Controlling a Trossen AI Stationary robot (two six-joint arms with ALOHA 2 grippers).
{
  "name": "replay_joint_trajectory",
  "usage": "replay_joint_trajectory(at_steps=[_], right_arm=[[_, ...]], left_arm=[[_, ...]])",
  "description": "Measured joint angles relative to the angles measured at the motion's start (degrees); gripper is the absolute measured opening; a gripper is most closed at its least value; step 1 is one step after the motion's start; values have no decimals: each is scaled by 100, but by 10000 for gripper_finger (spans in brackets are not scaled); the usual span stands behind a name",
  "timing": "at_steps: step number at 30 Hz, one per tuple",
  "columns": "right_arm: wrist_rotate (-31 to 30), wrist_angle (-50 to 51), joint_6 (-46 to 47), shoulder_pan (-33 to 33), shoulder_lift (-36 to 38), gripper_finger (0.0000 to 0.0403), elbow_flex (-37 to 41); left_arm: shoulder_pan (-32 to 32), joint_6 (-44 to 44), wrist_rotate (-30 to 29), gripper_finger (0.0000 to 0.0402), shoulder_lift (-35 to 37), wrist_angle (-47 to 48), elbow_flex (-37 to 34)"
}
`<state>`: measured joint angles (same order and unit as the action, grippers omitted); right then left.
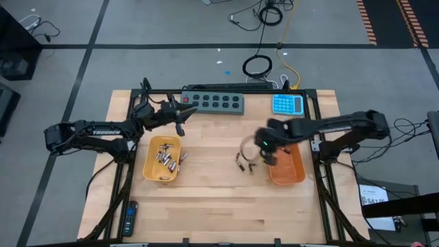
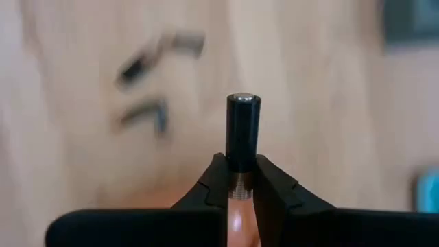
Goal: Sort batteries
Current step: Put the black battery into the orange bin
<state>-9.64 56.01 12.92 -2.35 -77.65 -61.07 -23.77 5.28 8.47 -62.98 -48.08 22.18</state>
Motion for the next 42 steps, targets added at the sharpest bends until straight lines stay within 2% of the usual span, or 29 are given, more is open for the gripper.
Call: replay_joint_trajectory(at_steps=[4, 9, 14, 18, 23, 27, 32, 36, 38, 42], right_arm=[[182, 708, 1039, -489, 515, 21, 316], [846, 820, 2128, -815, 866, 46, 997], [1226, 365, 2309, -792, 634, 57, 1893], [1298, 229, 2217, -741, 386, 84, 2035], [1261, 236, 2197, -731, 341, 129, 1808], [1158, 822, 2201, -661, 337, 151, 1262], [136, 778, 2088, -658, 180, 149, 28], [-485, 424, 1683, -586, -462, 136, -568], [-423, 26, 1381, -546, -841, 131, -739], [242, -819, 984, -350, -1641, 124, -964]], left_arm=[[87, -491, -4, 91, 2, 467, 105], [441, -1072, -5, 109, 0, 1077, 122], [813, -1507, -74, 114, 0, 1113, 122], [956, -1537, -232, 114, 0, 945, 124], [966, -1523, -253, 114, 0, 978, 128], [966, -1511, -253, 114, 0, 1061, 128], [966, -1537, -253, 114, 0, 1183, 128], [966, -1550, -253, 114, 0, 1180, 128], [966, -1552, -253, 114, 0, 1178, 128], [1000, -1666, -253, 114, 0, 1176, 128]])
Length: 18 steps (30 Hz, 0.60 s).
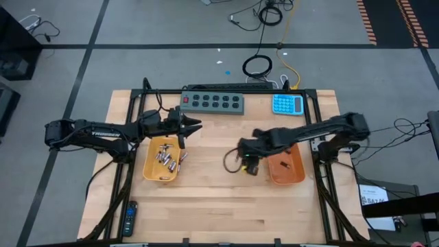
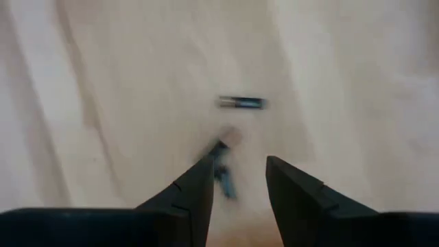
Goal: Sort batteries
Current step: Put the black battery into the orange bin
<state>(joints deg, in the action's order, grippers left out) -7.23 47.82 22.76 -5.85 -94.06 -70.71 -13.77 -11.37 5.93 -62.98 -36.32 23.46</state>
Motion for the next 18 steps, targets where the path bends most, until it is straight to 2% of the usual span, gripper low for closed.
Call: replay_joint_trajectory(at_steps=[5, 9, 14, 18], right_arm=[[171, -138, -891, 308, -860, 126, -112], [-100, -162, -1871, 298, -1269, 129, -347], [-182, -92, -2358, 313, -1680, 129, -735], [-516, 130, -3052, 244, -1990, 129, -978]], left_arm=[[179, -29, 2, 114, 0, 2, 0], [332, 10, 3, 114, 0, 0, 0], [380, 13, 1, 114, 0, -17, 0], [379, 15, 0, 114, 0, -17, 0]])
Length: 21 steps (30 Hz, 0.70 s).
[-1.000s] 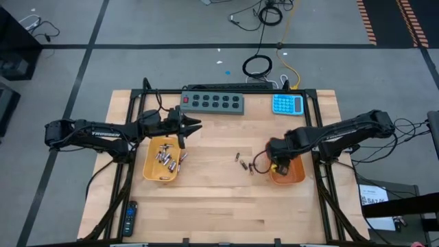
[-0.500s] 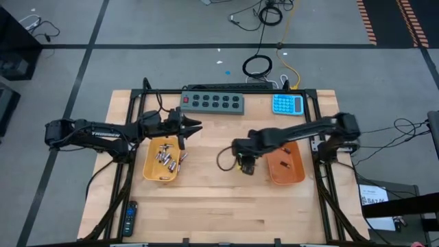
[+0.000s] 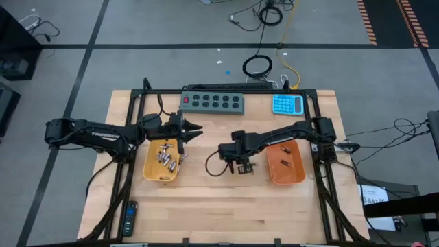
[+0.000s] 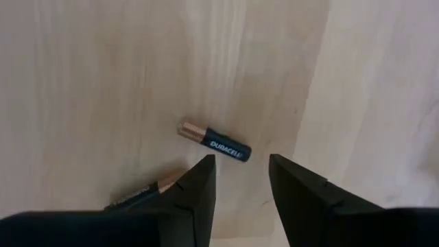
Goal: Sort batteries
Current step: Put the black battery into the orange bin
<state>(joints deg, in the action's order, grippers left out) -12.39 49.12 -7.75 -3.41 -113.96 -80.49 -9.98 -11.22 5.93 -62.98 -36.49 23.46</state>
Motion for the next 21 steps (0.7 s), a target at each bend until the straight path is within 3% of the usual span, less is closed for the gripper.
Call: replay_joint_trajectory(at_steps=[9, 16, 21], right_arm=[[-115, 55, -1298, -91, -58, 129, -67], [-114, 23, -1353, -121, -113, 132, -67], [-189, 6, -1434, -176, -152, 156, -63]], left_arm=[[0, 11, 2, 114, 0, 13, 0], [0, 11, 0, 114, 0, 15, 0], [0, 9, 2, 114, 0, 17, 0]])
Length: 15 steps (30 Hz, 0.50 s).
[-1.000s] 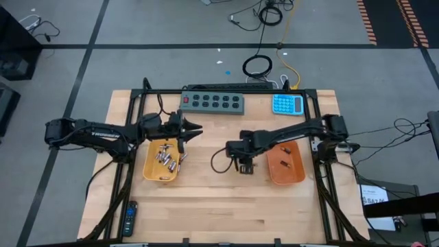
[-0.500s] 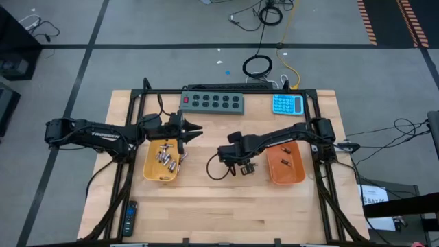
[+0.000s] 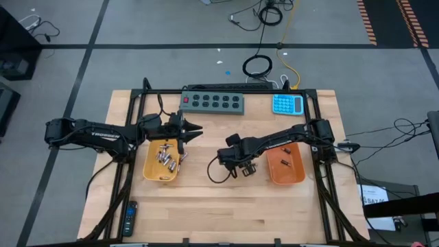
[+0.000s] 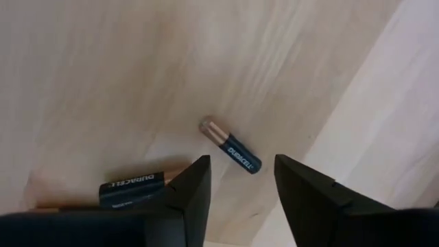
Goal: Sort batteries
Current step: Put the black battery into the orange bin
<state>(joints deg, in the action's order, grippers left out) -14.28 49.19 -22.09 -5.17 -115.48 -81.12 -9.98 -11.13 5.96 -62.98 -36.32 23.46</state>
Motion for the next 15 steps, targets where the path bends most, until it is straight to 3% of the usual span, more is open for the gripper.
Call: replay_joint_trajectory(at_steps=[6, 15], right_arm=[[-71, -31, -284, 13, -120, 173, -2], [114, -145, -669, 120, -487, 134, -33]], left_arm=[[0, 2, 0, 114, 0, 0, 0], [0, 90, 0, 114, -2, 3, 0]])
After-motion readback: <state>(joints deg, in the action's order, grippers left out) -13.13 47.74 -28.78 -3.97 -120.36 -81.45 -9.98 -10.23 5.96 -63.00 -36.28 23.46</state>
